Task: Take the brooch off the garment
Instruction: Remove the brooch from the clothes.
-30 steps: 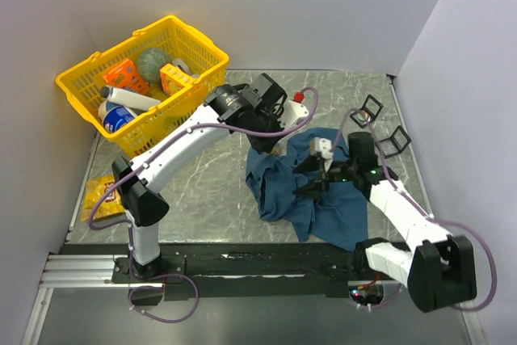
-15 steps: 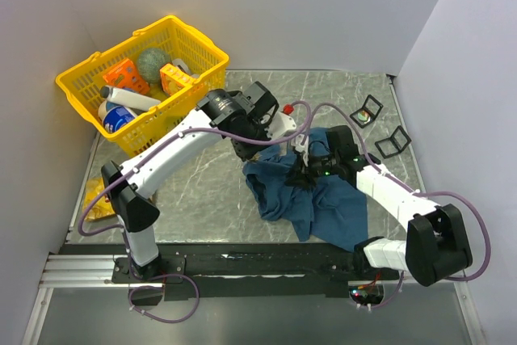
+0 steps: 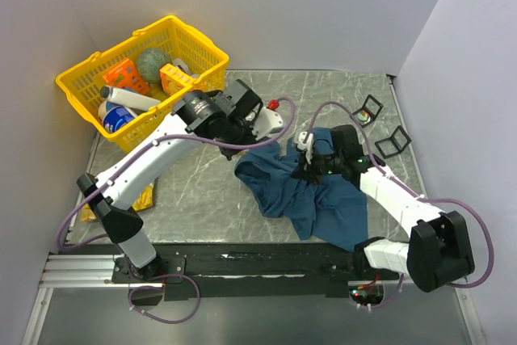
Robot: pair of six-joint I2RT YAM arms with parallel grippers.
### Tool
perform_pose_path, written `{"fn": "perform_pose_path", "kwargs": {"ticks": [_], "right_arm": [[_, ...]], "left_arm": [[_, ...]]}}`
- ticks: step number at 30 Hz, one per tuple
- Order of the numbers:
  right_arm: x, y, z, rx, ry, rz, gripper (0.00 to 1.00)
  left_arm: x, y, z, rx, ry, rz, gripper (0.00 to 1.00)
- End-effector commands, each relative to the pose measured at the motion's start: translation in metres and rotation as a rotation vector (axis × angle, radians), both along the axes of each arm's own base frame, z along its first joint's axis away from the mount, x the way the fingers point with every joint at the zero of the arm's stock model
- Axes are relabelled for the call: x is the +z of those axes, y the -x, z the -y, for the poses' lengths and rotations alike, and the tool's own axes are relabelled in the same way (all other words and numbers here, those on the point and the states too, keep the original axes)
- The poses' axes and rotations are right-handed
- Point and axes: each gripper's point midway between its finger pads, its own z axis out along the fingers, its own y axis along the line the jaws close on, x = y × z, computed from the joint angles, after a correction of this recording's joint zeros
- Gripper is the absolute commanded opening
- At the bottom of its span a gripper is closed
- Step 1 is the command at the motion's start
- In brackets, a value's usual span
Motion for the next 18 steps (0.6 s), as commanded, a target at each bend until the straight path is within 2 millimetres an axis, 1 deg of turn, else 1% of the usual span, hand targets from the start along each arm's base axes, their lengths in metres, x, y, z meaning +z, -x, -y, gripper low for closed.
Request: {"fn": "perform_pose_path", "kwargs": {"ticks": [1,2,3,4,5,6,7,8,9,10,11,13,15,16,17,18], "right_arm": [[0.026,-0.017,0.012,-0.067,-0.048,0.086,0.00],[0.033,-0.015,0.014,-0.062,-0.073,0.085,0.10],[0.042,-0.011,0.014,-0.036,-0.126,0.078,0.17],[0.052,-0.007,0.015,-0.025,-0.152,0.099,0.24],[0.059,-0.003,0.015,-0.007,-0.173,0.116,0.37],[0.067,0.004,0.012,0.028,-0.199,0.140,0.43],[0.076,0.009,0.013,0.045,-0.206,0.198,0.48],[0.084,0.011,0.012,0.059,-0.220,0.231,0.56],[0.092,0.014,0.011,0.071,-0.231,0.264,0.59],[0.105,0.018,0.010,0.090,-0.245,0.313,0.61],[0.112,0.019,0.010,0.096,-0.251,0.340,0.66],[0.128,0.020,0.009,0.106,-0.264,0.403,0.68],[0.133,0.018,0.008,0.115,-0.266,0.417,0.69],[0.138,0.017,0.008,0.118,-0.273,0.429,0.70],[0.140,0.018,0.006,0.132,-0.285,0.435,0.70],[0.141,0.017,0.005,0.139,-0.293,0.439,0.70]], "left_arm": [[0.018,0.003,-0.019,0.024,0.013,0.033,0.01],[0.023,0.003,-0.016,0.011,0.040,0.039,0.01],[0.029,0.004,-0.011,-0.008,0.067,0.047,0.01],[0.035,0.009,-0.004,-0.051,0.114,0.040,0.01],[0.040,0.006,0.005,-0.069,0.155,0.059,0.01],[0.045,0.008,0.011,-0.096,0.188,0.061,0.01],[0.048,0.011,0.020,-0.135,0.228,0.051,0.01],[0.051,0.011,0.026,-0.154,0.255,0.054,0.01],[0.054,0.006,0.036,-0.169,0.290,0.070,0.01],[0.052,0.005,0.043,-0.183,0.304,0.058,0.01],[0.052,0.009,0.053,-0.219,0.338,0.032,0.01],[0.054,0.006,0.069,-0.245,0.388,0.025,0.01],[0.057,0.005,0.082,-0.257,0.444,0.014,0.01],[0.064,-0.002,0.091,-0.263,0.490,0.044,0.01],[0.066,-0.003,0.097,-0.268,0.514,0.047,0.01],[0.067,0.000,0.103,-0.273,0.552,0.016,0.01]]}}
